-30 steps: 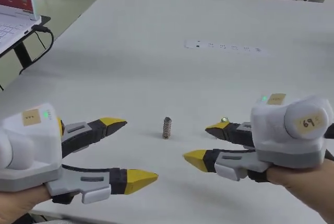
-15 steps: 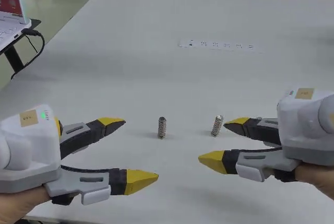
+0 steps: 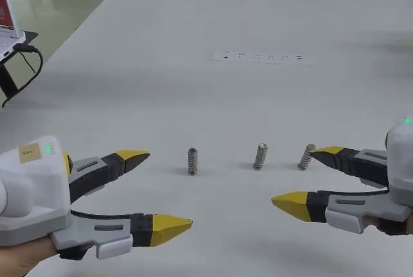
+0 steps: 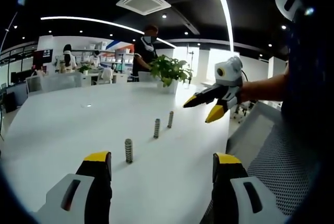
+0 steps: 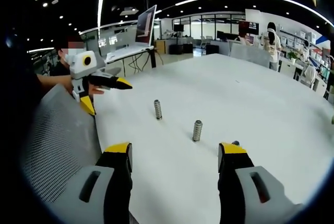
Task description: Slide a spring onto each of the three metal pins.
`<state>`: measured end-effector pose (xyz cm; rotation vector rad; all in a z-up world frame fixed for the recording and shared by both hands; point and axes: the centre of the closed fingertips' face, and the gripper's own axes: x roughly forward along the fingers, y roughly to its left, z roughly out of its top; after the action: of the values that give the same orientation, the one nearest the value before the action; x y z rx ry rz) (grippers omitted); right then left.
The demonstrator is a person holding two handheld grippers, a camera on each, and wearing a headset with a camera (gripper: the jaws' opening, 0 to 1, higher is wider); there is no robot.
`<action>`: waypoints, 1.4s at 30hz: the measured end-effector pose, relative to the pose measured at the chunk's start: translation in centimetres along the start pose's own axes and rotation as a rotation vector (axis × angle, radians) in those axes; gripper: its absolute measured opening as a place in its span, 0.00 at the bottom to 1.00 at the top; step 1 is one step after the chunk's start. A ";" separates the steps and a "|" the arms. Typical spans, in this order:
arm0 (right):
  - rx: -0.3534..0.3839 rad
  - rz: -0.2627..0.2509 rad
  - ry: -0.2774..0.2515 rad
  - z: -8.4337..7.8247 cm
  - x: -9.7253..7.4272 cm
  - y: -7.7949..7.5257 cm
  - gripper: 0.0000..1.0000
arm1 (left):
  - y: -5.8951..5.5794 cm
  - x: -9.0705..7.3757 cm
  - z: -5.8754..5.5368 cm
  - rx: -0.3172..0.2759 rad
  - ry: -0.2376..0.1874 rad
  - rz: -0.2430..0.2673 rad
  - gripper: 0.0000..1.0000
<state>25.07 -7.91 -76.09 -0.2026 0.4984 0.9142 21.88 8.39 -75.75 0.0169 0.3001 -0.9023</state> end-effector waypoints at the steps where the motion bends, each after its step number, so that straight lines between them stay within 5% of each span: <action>1: 0.003 -0.013 -0.006 -0.1 -0.3 -0.4 0.66 | 0.0 0.0 0.0 0.001 0.001 -0.001 0.76; 9: 0.016 -0.070 -0.073 -0.7 -2.1 -2.6 0.74 | -0.3 0.4 0.0 0.003 0.009 -0.008 0.77; 18: 0.028 -0.088 -0.084 -1.6 -2.3 -3.0 0.83 | -0.3 0.1 -0.5 -0.012 0.021 -0.001 0.77; 29: 0.041 -0.076 -0.093 -3.1 -2.4 -3.3 0.96 | 0.2 0.7 -0.7 -0.016 0.027 -0.006 0.79; 42: 0.043 -0.037 -0.095 -4.6 -2.2 -3.5 0.99 | 0.4 1.4 -1.7 -0.026 0.047 -0.010 0.83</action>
<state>25.27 -13.34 -79.13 -0.1277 0.4247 0.8721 22.59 7.82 -77.75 0.0125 0.3558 -0.9089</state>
